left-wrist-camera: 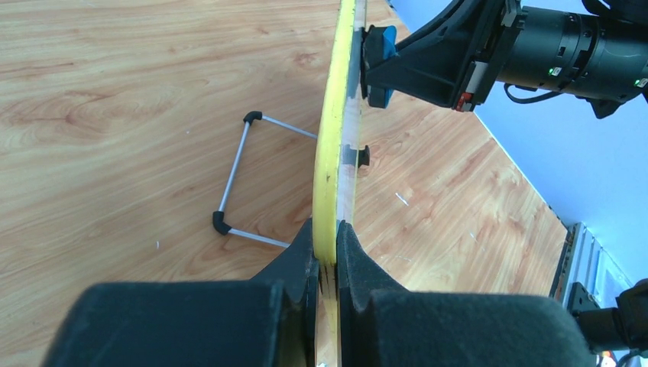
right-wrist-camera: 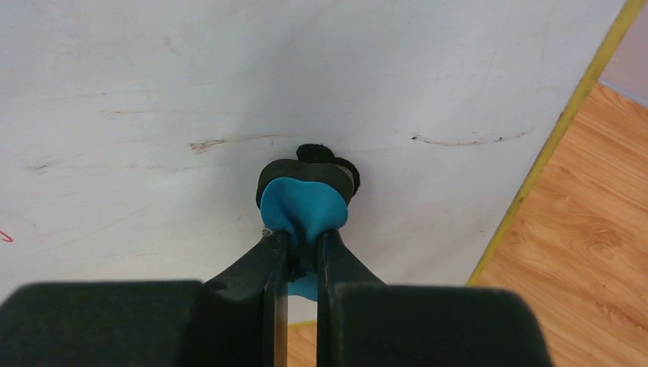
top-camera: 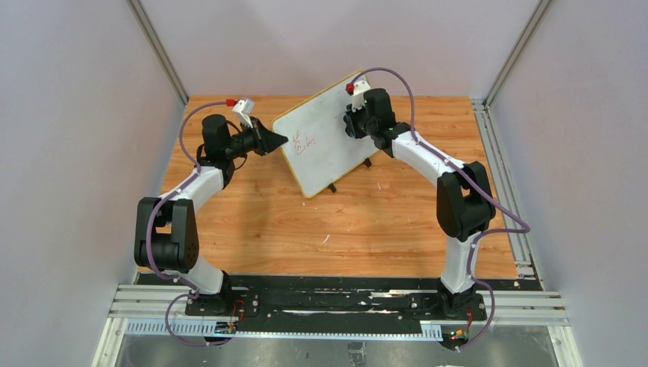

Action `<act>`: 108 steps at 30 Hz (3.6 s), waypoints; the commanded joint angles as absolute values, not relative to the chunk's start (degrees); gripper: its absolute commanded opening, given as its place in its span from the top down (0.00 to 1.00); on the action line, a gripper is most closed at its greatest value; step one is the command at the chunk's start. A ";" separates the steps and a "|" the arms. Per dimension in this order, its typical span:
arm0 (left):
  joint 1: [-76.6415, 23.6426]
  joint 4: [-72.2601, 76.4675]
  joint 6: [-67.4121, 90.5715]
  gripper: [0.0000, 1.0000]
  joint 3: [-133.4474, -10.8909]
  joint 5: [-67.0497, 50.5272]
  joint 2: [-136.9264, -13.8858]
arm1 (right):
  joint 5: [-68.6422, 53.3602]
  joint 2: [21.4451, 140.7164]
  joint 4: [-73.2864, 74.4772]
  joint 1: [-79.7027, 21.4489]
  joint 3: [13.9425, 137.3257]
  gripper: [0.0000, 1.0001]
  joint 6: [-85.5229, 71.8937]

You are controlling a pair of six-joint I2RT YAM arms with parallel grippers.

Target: Erase the whiteboard

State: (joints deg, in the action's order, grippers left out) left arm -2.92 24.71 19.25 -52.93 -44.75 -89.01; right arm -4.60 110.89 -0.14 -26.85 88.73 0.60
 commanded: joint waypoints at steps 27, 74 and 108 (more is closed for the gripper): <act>-3.43 19.15 7.12 1.00 -51.41 -41.77 -90.24 | -10.91 110.52 -5.40 -43.56 88.73 0.99 -3.62; -3.51 18.57 6.59 1.00 -51.68 -41.40 -89.62 | -6.43 111.50 -1.43 -45.36 93.27 0.99 -0.33; -3.52 18.63 6.24 1.00 -51.32 -41.36 -89.44 | -1.73 115.90 3.46 -44.26 98.75 0.99 3.09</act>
State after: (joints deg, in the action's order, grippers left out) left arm -3.09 23.44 18.28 -52.93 -43.66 -88.44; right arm -3.05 112.05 3.44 -46.11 92.42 0.75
